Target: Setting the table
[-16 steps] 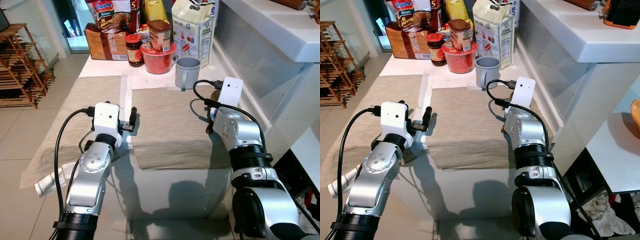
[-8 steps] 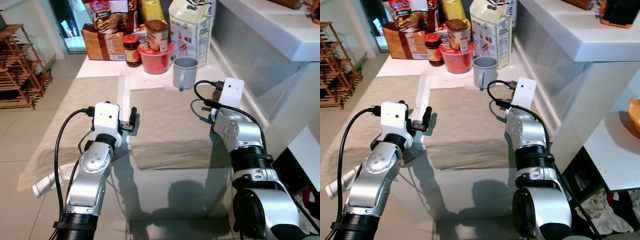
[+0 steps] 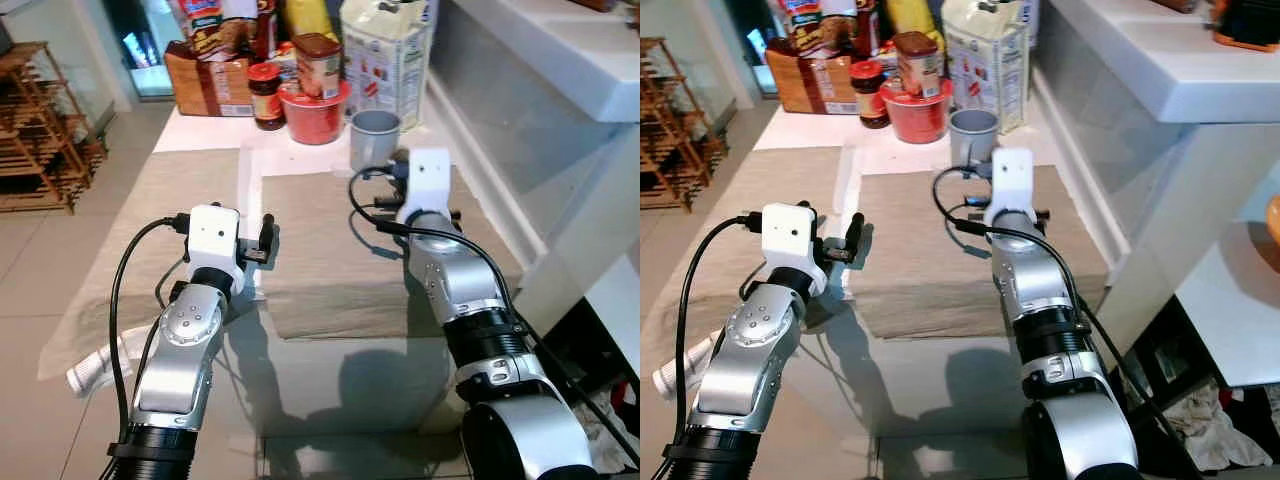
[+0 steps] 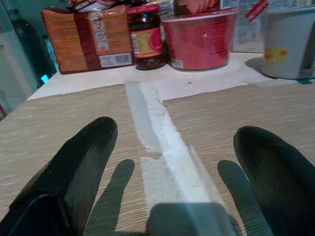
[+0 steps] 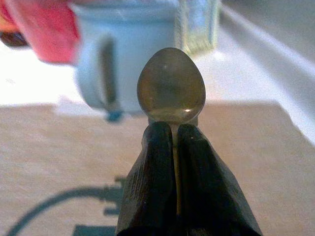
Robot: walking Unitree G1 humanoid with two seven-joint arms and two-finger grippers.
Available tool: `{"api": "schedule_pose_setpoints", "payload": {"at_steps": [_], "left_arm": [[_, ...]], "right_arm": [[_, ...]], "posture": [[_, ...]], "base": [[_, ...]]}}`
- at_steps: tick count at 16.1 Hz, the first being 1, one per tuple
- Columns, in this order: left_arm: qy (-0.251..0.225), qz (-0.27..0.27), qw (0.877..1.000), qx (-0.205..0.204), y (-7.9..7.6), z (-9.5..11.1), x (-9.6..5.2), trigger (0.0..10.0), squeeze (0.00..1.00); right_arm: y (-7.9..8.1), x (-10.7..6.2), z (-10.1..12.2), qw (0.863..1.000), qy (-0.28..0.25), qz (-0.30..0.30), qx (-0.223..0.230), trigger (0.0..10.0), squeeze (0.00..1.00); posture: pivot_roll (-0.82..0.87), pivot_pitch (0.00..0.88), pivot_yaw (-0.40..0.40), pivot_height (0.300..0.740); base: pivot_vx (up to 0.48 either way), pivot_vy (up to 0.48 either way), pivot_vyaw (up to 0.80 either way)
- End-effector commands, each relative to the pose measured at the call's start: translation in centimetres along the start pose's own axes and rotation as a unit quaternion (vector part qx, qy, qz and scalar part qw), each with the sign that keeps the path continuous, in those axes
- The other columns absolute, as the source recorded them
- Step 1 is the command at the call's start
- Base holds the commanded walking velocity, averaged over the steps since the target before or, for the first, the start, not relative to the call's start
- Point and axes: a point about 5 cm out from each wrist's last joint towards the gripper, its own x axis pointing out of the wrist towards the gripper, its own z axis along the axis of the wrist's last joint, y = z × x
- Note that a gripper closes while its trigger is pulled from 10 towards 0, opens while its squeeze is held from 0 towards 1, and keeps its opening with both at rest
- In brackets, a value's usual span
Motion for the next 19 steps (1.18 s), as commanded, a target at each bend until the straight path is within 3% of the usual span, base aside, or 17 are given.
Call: {"api": "schedule_pose_setpoints", "payload": {"at_steps": [1,3,4,8,12,14,19], "left_arm": [[-0.001,0.001,1.0,0.004,-0.1,0.2,0.1,10.0,0.0],[-0.002,0.001,1.0,0.003,-0.1,0.2,0.1,10.0,0.0],[-0.003,0.002,1.0,0.003,-0.1,0.3,0.1,10.0,0.0],[-0.004,-0.001,1.0,0.002,-0.2,0.2,0.1,10.0,0.0],[-0.005,-0.001,1.0,0.002,-0.2,0.3,0.2,10.0,0.0],[-0.003,0.001,1.0,0.001,-0.1,0.3,0.2,10.0,0.0],[0.001,-0.003,0.999,-0.039,-0.2,0.2,0.1,10.0,0.0]], "right_arm": [[0.0,-0.2,0.9,0.999,-0.036,0.004,-0.014,0.0,0.0],[0.2,-0.5,1.4,0.997,-0.066,0.016,-0.032,0.0,0.0],[-0.1,-1.0,1.5,0.993,-0.096,0.007,-0.071,0.0,0.0],[-0.1,-1.4,0.5,0.993,-0.089,0.004,-0.072,0.0,0.0],[-0.6,-2.3,1.7,0.983,-0.162,-0.014,-0.091,0.0,0.0],[-0.9,-3.3,1.7,0.971,-0.21,-0.028,-0.113,0.0,0.0],[-1.7,-4.3,0.2,0.964,-0.226,-0.032,-0.139,0.0,0.0]], "posture": [[-0.03,0.0,0.059,0.74],[-0.03,0.0,0.059,0.74],[-0.03,0.0,0.059,0.74],[-0.03,0.0,0.056,0.74],[-0.03,0.0,0.056,0.74],[-0.03,0.0,0.059,0.74],[-0.04,0.0,0.058,0.74]], "base": [[0.0,0.0,0.0],[0.0,0.0,0.0],[0.0,0.0,0.0],[0.0,0.0,0.0],[0.0,0.0,0.0],[0.0,0.0,0.0],[0.0,0.0,0.0]]}}
